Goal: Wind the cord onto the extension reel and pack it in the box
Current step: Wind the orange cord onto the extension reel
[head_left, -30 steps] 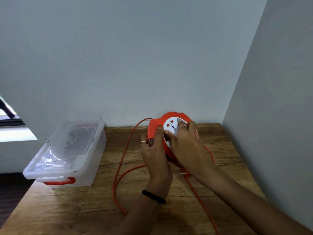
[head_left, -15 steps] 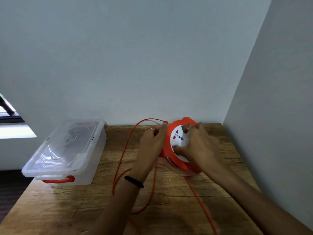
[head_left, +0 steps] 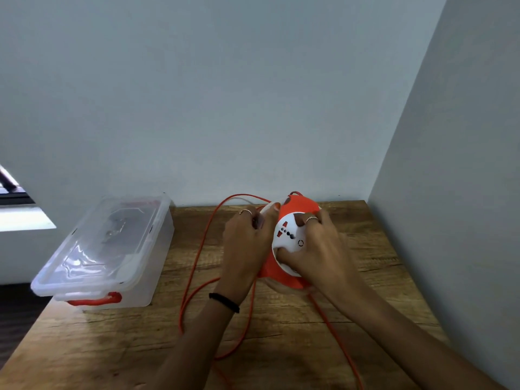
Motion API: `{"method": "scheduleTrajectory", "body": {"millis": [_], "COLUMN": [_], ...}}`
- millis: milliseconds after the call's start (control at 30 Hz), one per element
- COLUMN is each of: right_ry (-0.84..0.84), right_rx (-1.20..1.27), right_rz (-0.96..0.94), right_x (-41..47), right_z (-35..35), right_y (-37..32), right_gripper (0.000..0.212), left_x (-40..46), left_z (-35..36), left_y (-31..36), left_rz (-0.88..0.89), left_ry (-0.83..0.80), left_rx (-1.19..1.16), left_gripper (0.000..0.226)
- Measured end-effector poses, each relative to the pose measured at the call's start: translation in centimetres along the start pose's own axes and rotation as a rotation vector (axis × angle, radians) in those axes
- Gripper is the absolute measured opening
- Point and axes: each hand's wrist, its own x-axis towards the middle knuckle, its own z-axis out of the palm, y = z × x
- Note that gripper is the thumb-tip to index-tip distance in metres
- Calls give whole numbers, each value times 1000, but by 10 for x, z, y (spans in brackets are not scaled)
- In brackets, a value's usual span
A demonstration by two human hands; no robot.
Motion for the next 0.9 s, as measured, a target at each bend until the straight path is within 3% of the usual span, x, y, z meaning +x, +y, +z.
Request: {"method": "scheduleTrajectory", "body": {"millis": [200,367,500,667,767,900], "right_ry": [115,106,78,-29,73,71], "right_rx": [240,538,641,264,-70,-354], "right_rz": [182,397,495,209,-58,-537], "right_x": [6,15,17,15,9,2], "right_z": [8,10,12,-13,-37,-44], "right_y": [9,15,14,13,28,39], "right_gripper": [74,39,57,44,37,54], "left_x": [-10,-24,-32,-20,-9,3], "left_z": [13,25,30,28,22,15], "left_y": [3,3,-1,-14,-15,-15], "left_rz": [28,5,30,-113,-183,-263], "left_ry": [116,174,159,174,137,49], "left_rx": [18,71,64,-89,-114,-193], "left_gripper": [39,35,31,52,51,58]}}
